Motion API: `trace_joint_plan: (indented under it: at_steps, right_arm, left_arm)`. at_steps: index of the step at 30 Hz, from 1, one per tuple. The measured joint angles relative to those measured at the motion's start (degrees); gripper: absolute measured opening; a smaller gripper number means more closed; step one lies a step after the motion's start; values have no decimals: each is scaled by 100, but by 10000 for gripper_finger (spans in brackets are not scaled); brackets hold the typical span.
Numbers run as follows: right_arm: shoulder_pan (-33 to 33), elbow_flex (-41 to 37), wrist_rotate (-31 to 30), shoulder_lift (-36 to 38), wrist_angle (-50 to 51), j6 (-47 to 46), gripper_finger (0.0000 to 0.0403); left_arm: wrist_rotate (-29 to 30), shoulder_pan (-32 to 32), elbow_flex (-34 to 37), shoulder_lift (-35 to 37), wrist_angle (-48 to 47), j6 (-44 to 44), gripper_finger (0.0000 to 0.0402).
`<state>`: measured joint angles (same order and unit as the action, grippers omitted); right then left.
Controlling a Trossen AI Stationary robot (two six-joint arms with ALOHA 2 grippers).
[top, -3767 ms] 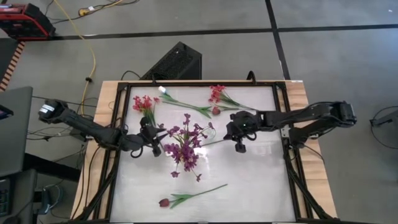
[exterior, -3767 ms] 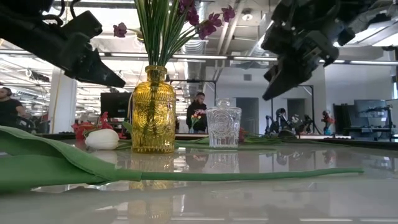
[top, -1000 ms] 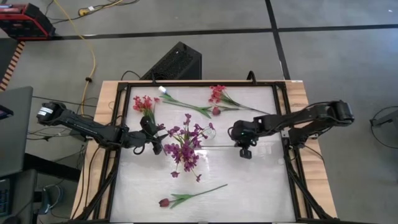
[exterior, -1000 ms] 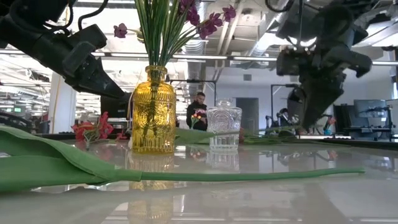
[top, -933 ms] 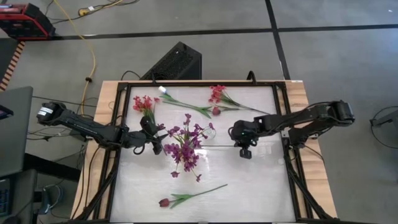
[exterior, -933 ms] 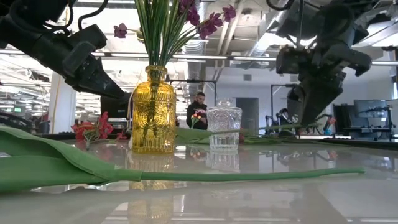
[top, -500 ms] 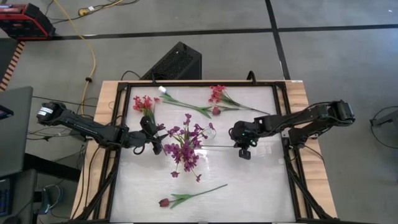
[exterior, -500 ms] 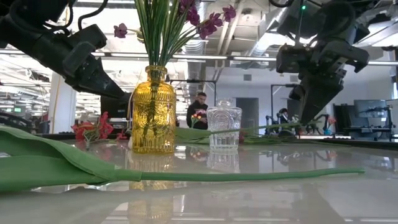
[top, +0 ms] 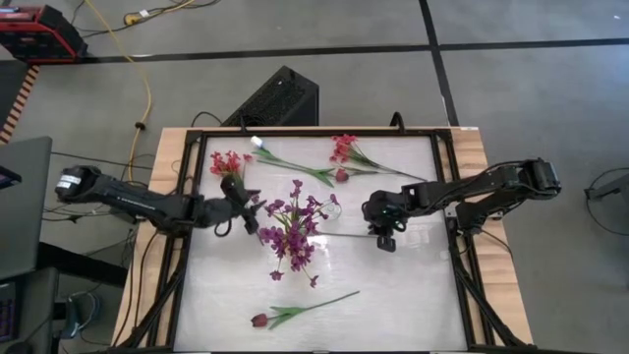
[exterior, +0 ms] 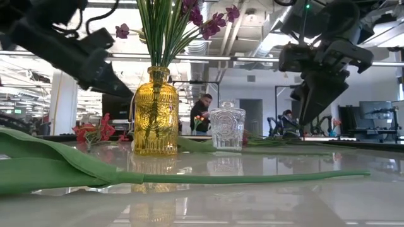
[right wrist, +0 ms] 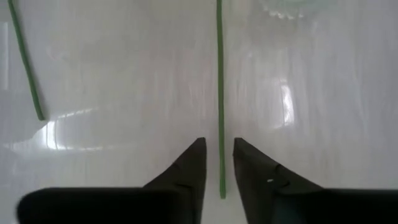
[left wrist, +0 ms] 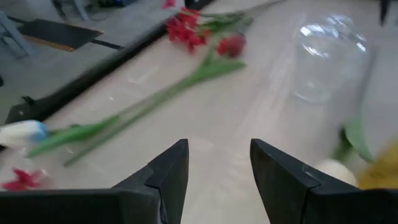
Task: Sort flowers into vase by color
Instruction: Put the top red tulip into the yellow vase
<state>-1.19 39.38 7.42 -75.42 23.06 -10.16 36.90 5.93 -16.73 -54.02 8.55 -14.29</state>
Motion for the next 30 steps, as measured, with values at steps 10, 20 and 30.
trace_joint_plan:
  at_steps: [10, 20, 30]
  right_arm:
    - [20, 5, -2, 0, -89, 14, 197]
    - [22, 7, -1, 2, -276, 144, 203]
    - [-247, 7, 0, 2, -206, -34, 203]
  left_arm:
    - [-2907, -2864, -39, -420, 727, 1292, 140]
    - [-4421, -3855, -1833, -2868, -12, 2781, 139]
    - [-3390, -3861, -4578, -5041, -2909, 4972, 139]
